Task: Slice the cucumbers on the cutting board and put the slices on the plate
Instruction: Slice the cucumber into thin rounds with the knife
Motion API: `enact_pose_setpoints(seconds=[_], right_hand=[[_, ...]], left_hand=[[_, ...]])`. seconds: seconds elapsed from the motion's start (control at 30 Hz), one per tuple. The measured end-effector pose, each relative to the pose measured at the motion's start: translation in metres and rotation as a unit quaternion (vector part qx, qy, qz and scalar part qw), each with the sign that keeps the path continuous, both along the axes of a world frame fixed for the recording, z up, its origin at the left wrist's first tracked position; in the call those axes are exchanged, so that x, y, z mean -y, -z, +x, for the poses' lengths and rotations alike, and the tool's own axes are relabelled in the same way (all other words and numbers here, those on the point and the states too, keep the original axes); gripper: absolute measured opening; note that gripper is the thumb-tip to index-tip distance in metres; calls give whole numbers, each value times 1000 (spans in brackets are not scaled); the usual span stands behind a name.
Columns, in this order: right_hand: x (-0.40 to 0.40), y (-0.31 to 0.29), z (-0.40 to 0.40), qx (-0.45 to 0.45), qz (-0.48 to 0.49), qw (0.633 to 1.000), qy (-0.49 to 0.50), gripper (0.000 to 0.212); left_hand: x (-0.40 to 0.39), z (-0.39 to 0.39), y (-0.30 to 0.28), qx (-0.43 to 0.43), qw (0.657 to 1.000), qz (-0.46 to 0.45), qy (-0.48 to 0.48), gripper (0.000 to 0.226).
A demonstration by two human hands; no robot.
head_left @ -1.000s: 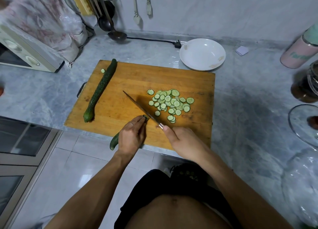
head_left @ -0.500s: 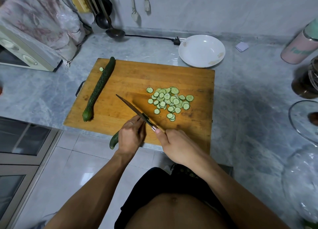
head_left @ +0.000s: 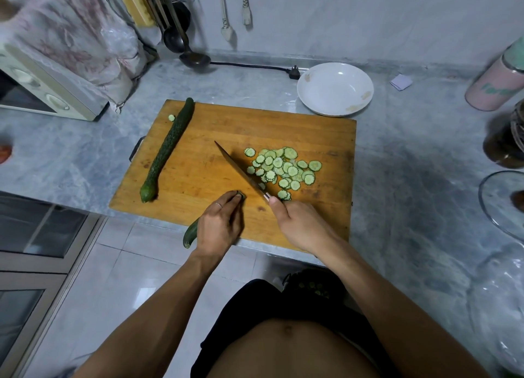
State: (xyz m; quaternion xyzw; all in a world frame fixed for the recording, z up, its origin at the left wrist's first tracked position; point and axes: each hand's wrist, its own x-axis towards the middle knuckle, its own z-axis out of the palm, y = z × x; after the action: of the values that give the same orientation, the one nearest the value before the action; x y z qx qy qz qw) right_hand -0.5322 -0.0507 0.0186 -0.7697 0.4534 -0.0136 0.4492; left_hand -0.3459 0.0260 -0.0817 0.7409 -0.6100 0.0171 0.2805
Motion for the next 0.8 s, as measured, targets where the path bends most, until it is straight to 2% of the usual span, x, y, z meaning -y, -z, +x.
enact_pose_setpoints(seconds=[0.1,0.3,0.8], right_hand=[[2,0,-6,-3,-1,1000,6,59],[-14,-3,-13,-11,-3,1000,-17,57],[-31,-17,-15,-27,4,999,-46,52]], left_hand=[[0,1,2,-4,1000,-10,-13,26],[0,4,6,-7,1000,-7,-12,33],[-1,-3,-3,-11,1000,-17,4,24]])
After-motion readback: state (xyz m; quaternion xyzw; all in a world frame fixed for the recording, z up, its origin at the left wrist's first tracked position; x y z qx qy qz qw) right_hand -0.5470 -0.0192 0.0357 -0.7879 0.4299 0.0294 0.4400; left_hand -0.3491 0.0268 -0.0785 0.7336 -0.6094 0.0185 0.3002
